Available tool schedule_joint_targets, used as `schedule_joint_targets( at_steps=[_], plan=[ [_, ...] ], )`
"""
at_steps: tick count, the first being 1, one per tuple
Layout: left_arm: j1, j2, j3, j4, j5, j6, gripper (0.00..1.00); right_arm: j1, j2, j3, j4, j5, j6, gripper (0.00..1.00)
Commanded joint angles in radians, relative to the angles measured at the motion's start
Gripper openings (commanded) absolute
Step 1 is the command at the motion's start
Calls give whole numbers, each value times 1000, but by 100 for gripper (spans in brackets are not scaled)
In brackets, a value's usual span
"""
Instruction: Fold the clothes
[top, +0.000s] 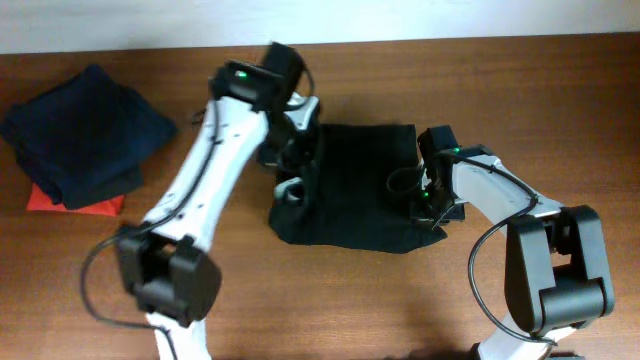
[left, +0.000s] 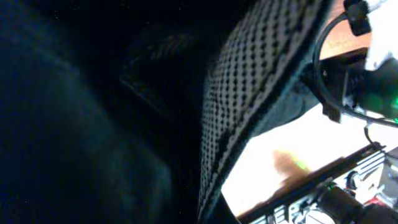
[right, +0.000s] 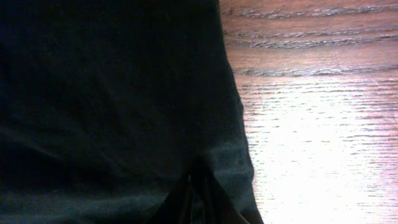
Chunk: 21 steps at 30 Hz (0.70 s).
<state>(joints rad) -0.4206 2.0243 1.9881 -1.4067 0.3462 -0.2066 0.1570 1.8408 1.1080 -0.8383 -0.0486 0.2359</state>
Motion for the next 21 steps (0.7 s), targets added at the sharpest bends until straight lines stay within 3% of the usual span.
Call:
schedule_joint_targets(
  at_steps=[1, 4, 9, 14, 18, 19, 20, 21],
  plan=[
    [-71, 84, 9, 72, 58, -50, 1, 5, 0, -18, -2, 15, 6, 11],
    [-127, 114, 9, 166, 91, -74, 1, 5, 0, -18, -2, 5, 8, 11],
    [-189, 115, 9, 274, 110, -226, 1, 5, 0, -18, -3, 0, 8, 11],
    [-226, 115, 9, 326, 148, -235, 1, 5, 0, -18, -2, 0, 8, 11],
    [-229, 115, 9, 370, 148, -234, 18, 5, 0, -18, -7, -3, 8, 11],
    [-229, 115, 9, 389, 147, -233, 38, -1, -1, -6, -40, 19, 9, 13],
    [-222, 115, 9, 409, 147, -221, 48, -31, -14, 42, -112, 95, 75, 14],
    [-206, 115, 9, 433, 138, -169, 49, -71, -37, 106, -166, 137, 80, 15]
  ],
)
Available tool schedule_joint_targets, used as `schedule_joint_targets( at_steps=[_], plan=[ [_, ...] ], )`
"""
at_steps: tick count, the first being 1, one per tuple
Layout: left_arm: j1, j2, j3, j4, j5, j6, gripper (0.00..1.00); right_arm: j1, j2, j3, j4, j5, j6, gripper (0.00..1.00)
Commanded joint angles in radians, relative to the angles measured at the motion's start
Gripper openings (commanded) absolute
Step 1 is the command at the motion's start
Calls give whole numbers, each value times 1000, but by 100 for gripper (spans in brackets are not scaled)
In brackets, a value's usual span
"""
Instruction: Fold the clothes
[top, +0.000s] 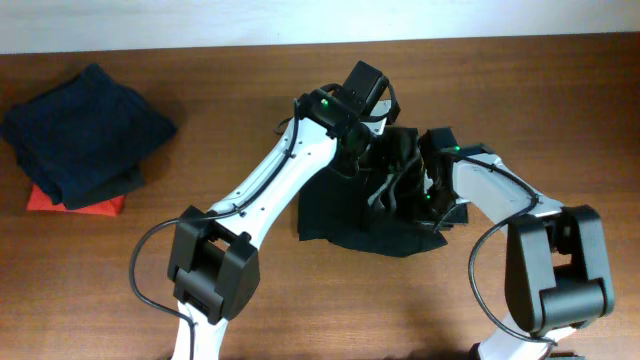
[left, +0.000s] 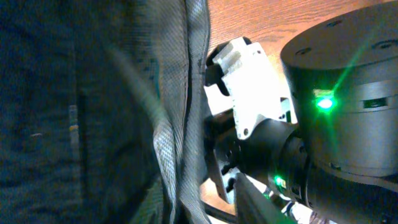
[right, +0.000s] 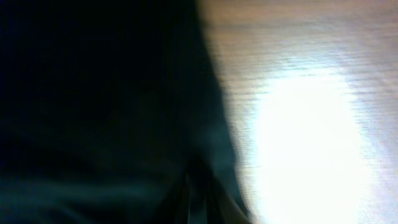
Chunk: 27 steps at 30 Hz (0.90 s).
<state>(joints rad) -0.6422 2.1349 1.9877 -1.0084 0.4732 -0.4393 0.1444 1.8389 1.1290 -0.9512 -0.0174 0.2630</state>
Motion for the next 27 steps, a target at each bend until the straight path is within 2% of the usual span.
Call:
schedule_joint_targets(
  at_steps=[1, 3, 5, 6, 7, 9, 13, 17, 19, 20, 23, 25, 27],
  plan=[
    [39, 4, 10, 51, -31, 78, 49, -99, -61, 162, -113, 131, 45, 16],
    [103, 4, 10, 97, -108, 95, 50, -169, -107, 348, -243, 101, 10, 17],
    [169, 5, 9, 159, -206, 105, 56, -183, -137, 484, -335, -47, -106, 17],
    [197, 6, 10, 195, -235, 114, 61, -175, -146, 513, -356, -181, -172, 18],
    [217, 13, 9, 230, -239, 132, 61, -158, -150, 515, -367, -326, -235, 20],
    [228, 56, 9, 291, -240, 143, 61, -99, -148, 474, -379, -435, -259, 20],
    [230, 178, 9, 337, -253, 143, 61, 26, -148, 327, -354, -444, -251, 20],
    [231, 274, 9, 288, -254, 150, 60, 112, -148, 80, -150, -443, -185, 21],
    [231, 302, 9, 194, -265, 150, 60, 112, -148, -37, -37, -443, -173, 21],
    [231, 306, 9, 92, -290, 150, 60, 109, -148, -95, 24, -410, -172, 24],
    [231, 306, 9, -279, -343, 150, 55, 96, -148, -134, 80, -33, -27, 26],
    [231, 306, 9, -446, -347, 150, 48, 61, -148, -134, 175, 107, -11, 38],
    [225, 305, 9, -581, -309, 152, 45, 22, -148, -131, 324, 146, -27, 41]
  ],
)
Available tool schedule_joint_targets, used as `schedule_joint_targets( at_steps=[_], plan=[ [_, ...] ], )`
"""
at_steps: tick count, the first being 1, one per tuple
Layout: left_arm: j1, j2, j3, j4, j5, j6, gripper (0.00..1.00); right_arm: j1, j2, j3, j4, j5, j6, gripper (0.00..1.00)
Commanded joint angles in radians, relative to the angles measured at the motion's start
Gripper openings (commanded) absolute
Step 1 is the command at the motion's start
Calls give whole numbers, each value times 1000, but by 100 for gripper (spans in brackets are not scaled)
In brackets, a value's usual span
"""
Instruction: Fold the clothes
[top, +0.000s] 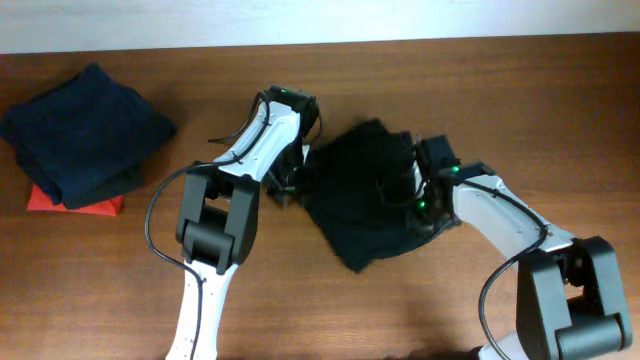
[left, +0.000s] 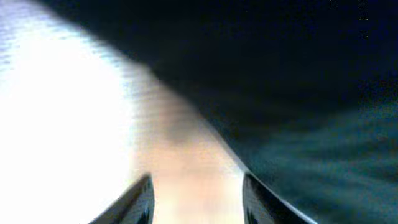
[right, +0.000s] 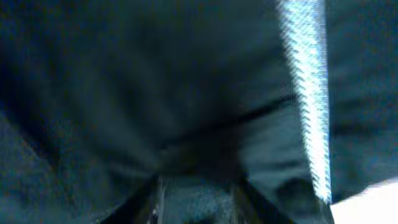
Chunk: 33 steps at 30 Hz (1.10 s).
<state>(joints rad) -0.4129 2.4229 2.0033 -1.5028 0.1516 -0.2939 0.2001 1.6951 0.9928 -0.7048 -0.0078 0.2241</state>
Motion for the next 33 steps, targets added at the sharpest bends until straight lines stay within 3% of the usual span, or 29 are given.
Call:
schedule_joint_targets(
  at_steps=[1, 2, 5, 6, 7, 8, 9, 11, 19, 21, 23, 24, 25, 27, 33],
  plan=[
    [-4, 13, -6, -126, 49, 41, 42, -44, -4, 18, 122, 132, -8, 45],
    [-4, -11, -4, -136, 61, 62, 38, -44, -4, 48, 129, 133, -56, 49],
    [-2, -125, 38, -29, 61, 118, 40, -43, -4, 93, 108, 132, -85, 54],
    [-2, -177, 72, 78, 61, 166, 63, -43, -4, 94, 103, 115, -85, 56],
    [-2, -199, 78, 176, 62, 223, 99, -43, -4, 94, 94, 109, -85, 56],
    [-2, -203, 78, 249, 63, 294, 99, -43, -4, 94, 88, 107, -85, 57],
    [-2, -190, 75, 322, 121, 452, 99, -43, -4, 94, 82, 105, -85, 57],
    [-1, -148, 75, 378, 225, 576, 99, -43, -4, 94, 71, 91, -85, 57],
    [-2, 101, 75, 608, 394, 576, 98, -43, -4, 93, 27, 91, -85, 58],
    [-2, 113, 75, 592, 468, 572, 83, -43, -4, 93, 26, 91, -85, 58],
    [-8, 114, 76, 586, 519, 572, 31, -43, -4, 93, 26, 91, -85, 58],
    [-10, 114, 76, 586, 519, 572, 14, -43, -4, 94, 26, 91, -85, 58],
    [-10, 113, 76, 586, 520, 572, 4, -43, -4, 95, 25, 91, -85, 58],
    [-2, 106, 84, 582, 510, 572, 1, -50, -11, 135, -31, 103, -85, 58],
    [150, -88, 183, 433, 239, 540, 0, -214, -74, 411, -330, 116, -85, 58]
  ],
)
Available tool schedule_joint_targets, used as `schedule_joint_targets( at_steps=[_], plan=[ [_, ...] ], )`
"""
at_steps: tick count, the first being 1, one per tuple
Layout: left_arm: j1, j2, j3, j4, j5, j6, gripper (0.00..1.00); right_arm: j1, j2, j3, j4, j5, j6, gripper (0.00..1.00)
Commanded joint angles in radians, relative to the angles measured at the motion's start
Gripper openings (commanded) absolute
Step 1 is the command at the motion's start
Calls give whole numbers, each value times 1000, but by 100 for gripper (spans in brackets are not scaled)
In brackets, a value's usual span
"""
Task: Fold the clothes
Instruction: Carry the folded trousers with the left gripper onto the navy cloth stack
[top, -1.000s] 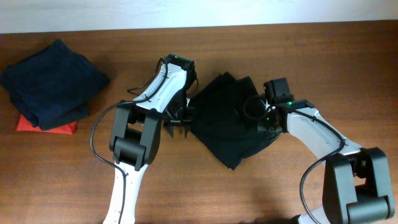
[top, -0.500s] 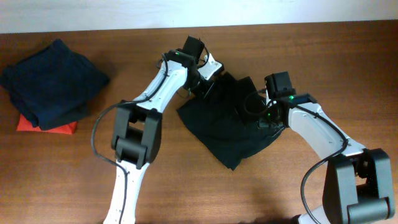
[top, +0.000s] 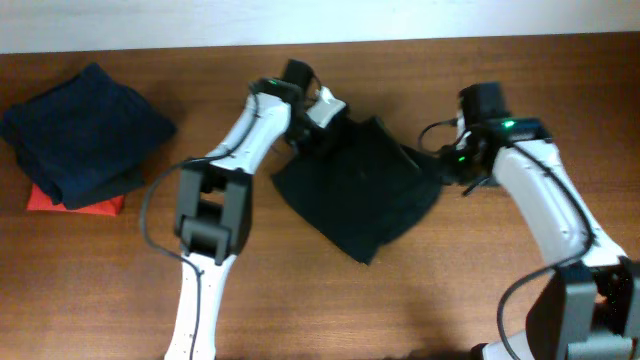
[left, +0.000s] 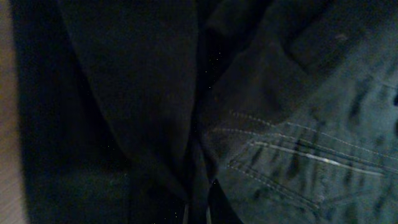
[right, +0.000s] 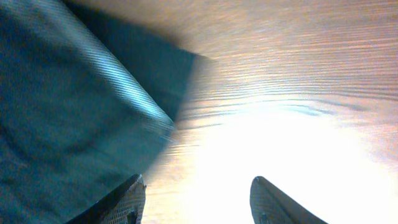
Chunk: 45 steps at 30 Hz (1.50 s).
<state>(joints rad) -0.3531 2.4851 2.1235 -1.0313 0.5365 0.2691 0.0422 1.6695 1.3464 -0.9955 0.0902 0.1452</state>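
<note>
A dark, partly folded garment (top: 355, 195) lies crumpled at the middle of the wooden table (top: 560, 70). My left gripper (top: 320, 128) sits at its upper left corner. In the left wrist view dark cloth with a stitched seam (left: 280, 149) fills the frame, and the left gripper (left: 198, 213) is shut on a fold of it. My right gripper (top: 447, 168) stands open just off the garment's right edge. In the right wrist view its fingers (right: 130, 196) are wide apart over bare wood, the cloth (right: 62, 112) to their left.
A stack of folded dark blue clothes (top: 85, 135) lies at the far left of the table, with a red item (top: 75, 203) under it. Bare wood surrounds the garment in front and to the right.
My left gripper was open over bare table beside the garment's left edge; it is now shut on cloth at the upper left corner. The right gripper has come off the garment and stands open at its right edge.
First the garment lay flat and roughly square, my grippers shut on its left and right edges. Then the left gripper was over at the right side with the cloth bunched there. Then the garment lay narrower, left gripper open beside it. Now the left grips it again.
</note>
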Motion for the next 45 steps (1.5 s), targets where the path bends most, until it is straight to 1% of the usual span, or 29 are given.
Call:
schedule_joint_targets(
  at_steps=[1, 3, 5, 7, 10, 14, 16, 17, 29, 30, 31, 33, 34, 35, 36, 37, 38, 39, 40, 42, 43, 44, 45],
  plan=[
    [135, -211, 74, -79, -204, -40, 1, -86, -55, 63, -61, 15, -6, 58],
    [203, -306, 74, -129, -270, -40, 1, -123, -55, 63, -97, 11, -6, 58],
    [306, -427, 74, -170, -344, -40, 0, -135, -55, 62, -114, 8, -6, 58],
    [368, -488, 74, -170, -380, -40, 1, -135, -55, 62, -117, 5, -6, 58],
    [515, -545, 74, -113, -380, -40, 0, -135, -55, 62, -134, -11, -6, 58],
    [644, -541, 74, -31, -377, -62, 0, -135, -55, 62, -139, -11, -6, 58],
    [705, -539, 74, -29, -376, -100, 0, -135, -55, 62, -138, -11, -6, 58],
    [729, -536, 72, -33, -376, -100, 1, -135, -55, 62, -138, -11, -6, 58],
    [882, -396, 70, -55, -369, -100, 1, -135, -55, 62, -151, -11, -6, 58],
    [899, -380, 70, -54, -369, -100, 6, -135, -55, 62, -151, -11, -6, 58],
    [919, -359, 70, -55, -369, -100, 18, -135, -55, 62, -151, -11, -6, 58],
    [944, -333, 70, -55, -369, -114, 55, -135, -55, 62, -154, -11, -6, 58],
    [972, -319, 70, -44, -368, -193, 79, -135, -55, 62, -156, -11, -6, 58],
    [991, -319, 71, -30, -361, -247, 84, -135, -55, 62, -158, -11, -6, 58],
    [1031, -332, 94, -16, -278, -278, 96, -135, -55, 62, -162, -11, -6, 59],
    [1051, -345, 122, -9, -208, -278, 99, -135, -55, 62, -161, -11, -6, 59],
    [1067, -359, 156, -2, -135, -278, 99, -135, -55, 62, -161, -11, -6, 59],
    [1078, -375, 203, 2, -23, -277, 99, -135, -55, 62, -161, -11, -6, 59],
    [1079, -396, 255, 2, 123, -277, 99, -135, -55, 62, -161, -11, -6, 59],
    [1042, -429, 296, -5, 342, -275, 99, -135, -55, 62, -161, -11, -6, 59],
    [1009, -430, 295, -50, 346, -273, 99, -135, -55, 62, -162, -12, -6, 59],
    [966, -425, 276, -109, 347, -224, 95, -134, -55, 62, -166, -12, -6, 59],
    [929, -424, 239, -130, 346, -179, 89, -134, -55, 62, -169, -12, -6, 59]
  ],
)
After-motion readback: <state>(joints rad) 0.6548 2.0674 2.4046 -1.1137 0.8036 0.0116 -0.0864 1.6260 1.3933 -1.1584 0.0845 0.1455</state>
